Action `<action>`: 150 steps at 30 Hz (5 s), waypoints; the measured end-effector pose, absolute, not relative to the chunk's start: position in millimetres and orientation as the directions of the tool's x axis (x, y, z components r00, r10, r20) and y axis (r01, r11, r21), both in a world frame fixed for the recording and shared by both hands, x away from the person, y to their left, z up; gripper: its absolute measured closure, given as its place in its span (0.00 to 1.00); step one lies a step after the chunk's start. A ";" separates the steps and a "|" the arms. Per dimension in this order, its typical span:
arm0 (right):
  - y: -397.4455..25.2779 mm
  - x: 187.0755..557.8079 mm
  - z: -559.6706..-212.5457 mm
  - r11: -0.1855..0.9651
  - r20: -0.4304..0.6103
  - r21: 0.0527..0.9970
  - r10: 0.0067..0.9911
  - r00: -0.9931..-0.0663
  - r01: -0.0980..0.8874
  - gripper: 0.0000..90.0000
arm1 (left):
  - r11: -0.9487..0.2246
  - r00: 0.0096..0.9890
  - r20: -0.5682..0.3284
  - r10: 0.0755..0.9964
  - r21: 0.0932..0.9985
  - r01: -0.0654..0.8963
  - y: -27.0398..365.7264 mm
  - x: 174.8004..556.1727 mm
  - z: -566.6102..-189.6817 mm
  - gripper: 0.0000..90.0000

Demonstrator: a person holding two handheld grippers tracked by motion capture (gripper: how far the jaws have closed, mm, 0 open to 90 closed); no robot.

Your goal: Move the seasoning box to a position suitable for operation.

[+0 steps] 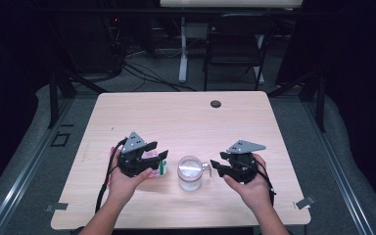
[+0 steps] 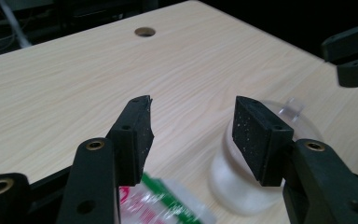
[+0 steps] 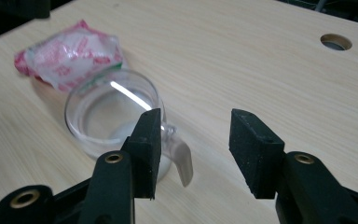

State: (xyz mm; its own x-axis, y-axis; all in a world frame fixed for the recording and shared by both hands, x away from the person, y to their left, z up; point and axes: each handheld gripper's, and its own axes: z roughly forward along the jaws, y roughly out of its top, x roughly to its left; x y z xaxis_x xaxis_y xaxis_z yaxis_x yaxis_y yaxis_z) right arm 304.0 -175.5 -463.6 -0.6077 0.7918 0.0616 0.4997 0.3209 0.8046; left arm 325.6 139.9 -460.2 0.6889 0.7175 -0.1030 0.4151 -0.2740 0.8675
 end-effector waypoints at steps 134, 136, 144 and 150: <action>-141.0 281.7 -502.2 0.412 0.028 0.795 0.709 -0.705 0.445 0.61 | -0.430 0.804 -0.089 0.589 0.808 0.404 99.5 321.8 -511.2 0.70; -141.4 281.8 -502.0 0.413 0.028 0.795 0.708 -0.706 0.444 0.61 | -0.424 0.801 -0.097 0.590 0.808 0.410 99.6 321.7 -511.6 0.70; -141.9 282.2 -502.1 0.408 0.029 0.795 0.713 -0.700 0.449 0.61 | -0.426 0.801 -0.092 0.591 0.808 0.408 99.6 321.4 -511.5 0.71; -144.5 282.9 -501.0 0.392 0.043 0.803 0.713 -0.699 0.450 0.61 | -0.426 0.801 -0.092 0.592 0.808 0.407 99.3 321.1 -511.5 0.71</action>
State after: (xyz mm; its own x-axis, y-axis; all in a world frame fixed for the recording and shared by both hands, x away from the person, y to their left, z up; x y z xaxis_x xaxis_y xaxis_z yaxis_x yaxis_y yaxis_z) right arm 282.9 -144.5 -501.0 -0.6993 0.7135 0.0435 0.4497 0.3919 0.8026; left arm 321.1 99.3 -511.5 0.8007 0.5919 -0.0919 0.4073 -0.4255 0.8081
